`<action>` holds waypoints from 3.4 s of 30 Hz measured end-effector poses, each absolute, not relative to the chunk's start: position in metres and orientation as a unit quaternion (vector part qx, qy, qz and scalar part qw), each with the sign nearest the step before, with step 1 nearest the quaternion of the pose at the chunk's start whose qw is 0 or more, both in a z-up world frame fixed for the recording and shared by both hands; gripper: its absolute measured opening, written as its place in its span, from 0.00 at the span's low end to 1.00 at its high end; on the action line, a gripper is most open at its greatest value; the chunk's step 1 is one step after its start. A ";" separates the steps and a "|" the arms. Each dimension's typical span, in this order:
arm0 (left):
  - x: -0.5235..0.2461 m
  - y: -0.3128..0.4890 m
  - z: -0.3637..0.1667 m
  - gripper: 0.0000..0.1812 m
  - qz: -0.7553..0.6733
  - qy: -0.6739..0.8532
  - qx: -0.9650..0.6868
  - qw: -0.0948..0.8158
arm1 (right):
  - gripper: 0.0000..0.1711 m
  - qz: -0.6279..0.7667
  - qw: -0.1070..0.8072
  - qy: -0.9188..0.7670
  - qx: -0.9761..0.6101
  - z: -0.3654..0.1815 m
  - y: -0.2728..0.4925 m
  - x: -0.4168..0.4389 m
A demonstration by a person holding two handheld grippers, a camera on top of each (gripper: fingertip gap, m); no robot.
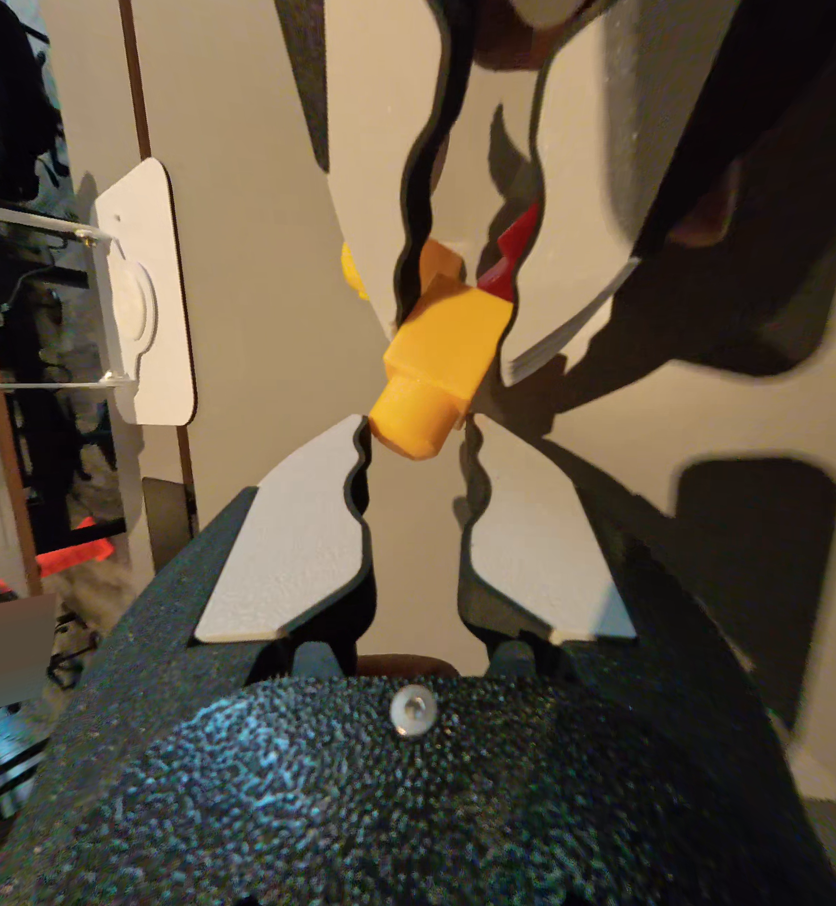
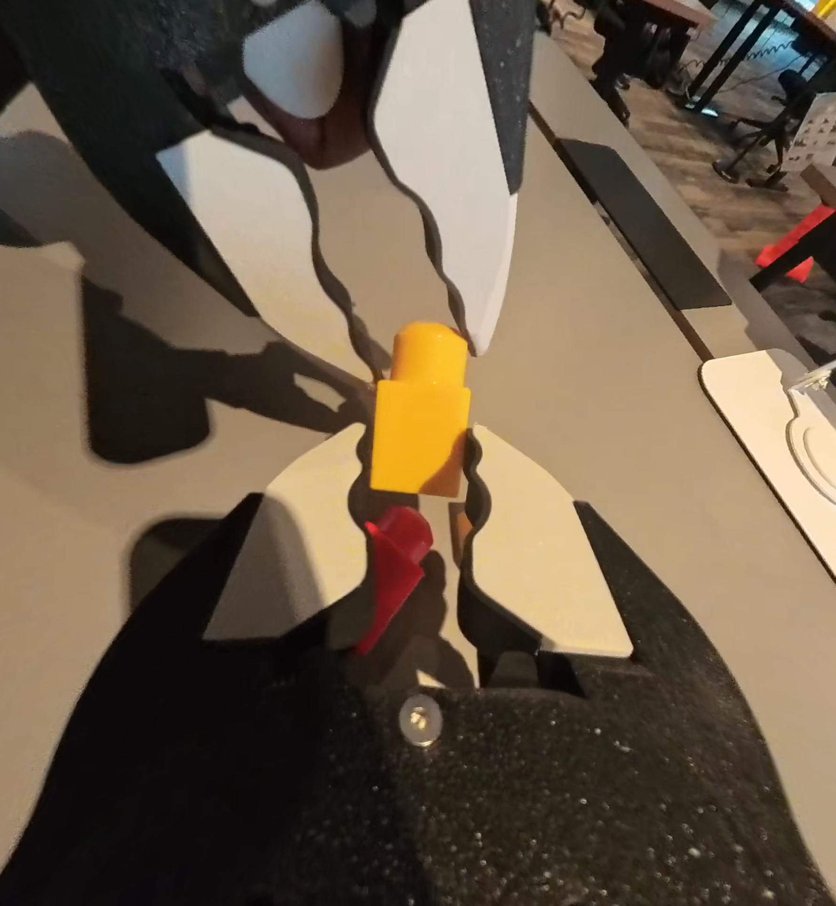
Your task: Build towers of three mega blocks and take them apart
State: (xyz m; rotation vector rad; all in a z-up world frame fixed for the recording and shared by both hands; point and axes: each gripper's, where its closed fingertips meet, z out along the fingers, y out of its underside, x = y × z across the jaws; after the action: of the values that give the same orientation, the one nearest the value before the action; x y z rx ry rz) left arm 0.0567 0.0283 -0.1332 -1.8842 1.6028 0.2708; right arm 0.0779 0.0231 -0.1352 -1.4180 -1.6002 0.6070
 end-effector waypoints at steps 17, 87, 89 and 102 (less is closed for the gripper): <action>0.097 0.026 -0.088 0.23 -0.432 0.373 -0.652 0.499 | 0.21 0.498 0.466 -0.547 -0.485 -0.091 0.021 0.097; 0.076 0.054 -0.178 0.20 -0.191 0.428 -0.789 0.397 | 0.20 0.440 0.269 -0.644 -0.565 -0.122 0.054 0.071; 0.076 0.054 -0.179 0.20 -0.185 0.430 -0.789 0.397 | 0.20 0.419 0.251 -0.659 -0.572 -0.123 0.053 0.071; 0.063 0.048 -0.113 0.17 -0.271 0.414 -0.682 0.538 | 0.20 0.370 0.227 -0.690 -0.579 -0.126 0.052 0.071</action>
State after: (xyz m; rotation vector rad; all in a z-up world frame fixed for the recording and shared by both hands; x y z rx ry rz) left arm 0.0635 0.0478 -0.1133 -1.6225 0.9859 -0.6436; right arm 0.0713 0.0518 -0.1259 -1.5964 -1.9014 1.0199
